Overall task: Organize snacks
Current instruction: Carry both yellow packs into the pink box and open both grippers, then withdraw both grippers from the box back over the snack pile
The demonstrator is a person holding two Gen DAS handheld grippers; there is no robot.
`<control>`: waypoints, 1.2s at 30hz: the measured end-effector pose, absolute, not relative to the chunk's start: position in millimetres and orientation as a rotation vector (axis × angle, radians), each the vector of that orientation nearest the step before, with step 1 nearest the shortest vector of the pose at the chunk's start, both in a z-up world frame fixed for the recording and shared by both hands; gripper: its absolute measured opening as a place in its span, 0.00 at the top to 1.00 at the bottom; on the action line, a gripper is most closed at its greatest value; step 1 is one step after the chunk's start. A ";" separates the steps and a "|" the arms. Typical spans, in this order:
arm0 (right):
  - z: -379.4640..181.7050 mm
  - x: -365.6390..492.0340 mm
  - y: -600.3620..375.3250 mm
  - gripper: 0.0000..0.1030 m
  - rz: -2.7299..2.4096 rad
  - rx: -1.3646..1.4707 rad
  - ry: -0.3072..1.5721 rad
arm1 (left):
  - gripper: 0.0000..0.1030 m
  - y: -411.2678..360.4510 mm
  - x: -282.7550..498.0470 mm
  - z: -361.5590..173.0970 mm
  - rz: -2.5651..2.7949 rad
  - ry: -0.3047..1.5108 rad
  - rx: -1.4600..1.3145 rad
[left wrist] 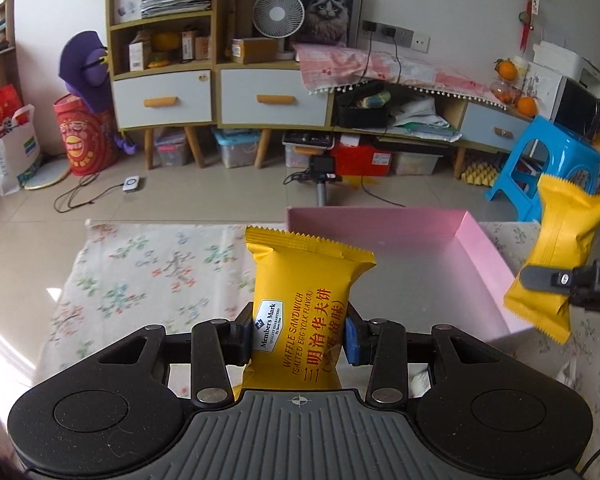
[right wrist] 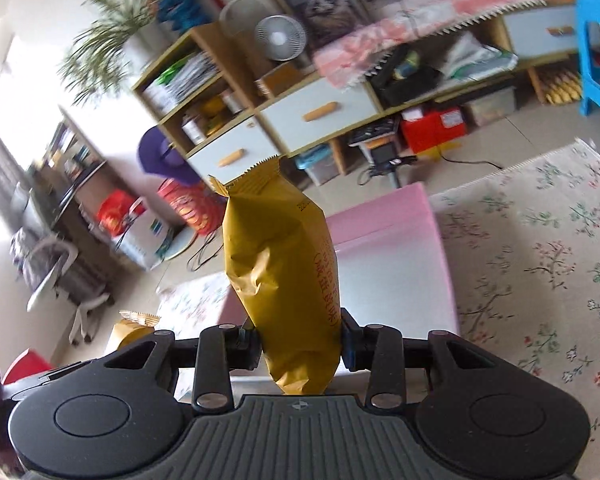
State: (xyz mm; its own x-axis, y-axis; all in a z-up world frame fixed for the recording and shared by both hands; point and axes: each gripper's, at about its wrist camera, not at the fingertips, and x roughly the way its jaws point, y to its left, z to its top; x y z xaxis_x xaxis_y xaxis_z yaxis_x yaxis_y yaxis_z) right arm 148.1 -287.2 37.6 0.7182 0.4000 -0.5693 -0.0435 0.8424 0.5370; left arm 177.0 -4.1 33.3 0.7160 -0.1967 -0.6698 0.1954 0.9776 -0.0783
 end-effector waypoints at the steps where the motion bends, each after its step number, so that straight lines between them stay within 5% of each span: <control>1: 34.6 150.3 -290.0 0.74 0.249 0.528 0.741 | 0.62 -9.9 182.9 31.1 -0.221 0.745 -0.006; 22: 10.2 172.7 -299.9 0.68 0.152 0.430 0.840 | 0.58 -59.8 228.6 -15.2 -0.132 0.753 0.078; 28: 18.5 169.3 -299.8 0.43 0.125 0.405 0.815 | 0.26 -58.5 218.3 -13.4 -0.149 0.715 0.102; 36: 32.8 162.1 -296.5 0.31 0.143 0.396 0.781 | 0.14 -51.0 201.5 1.8 -0.185 0.700 0.089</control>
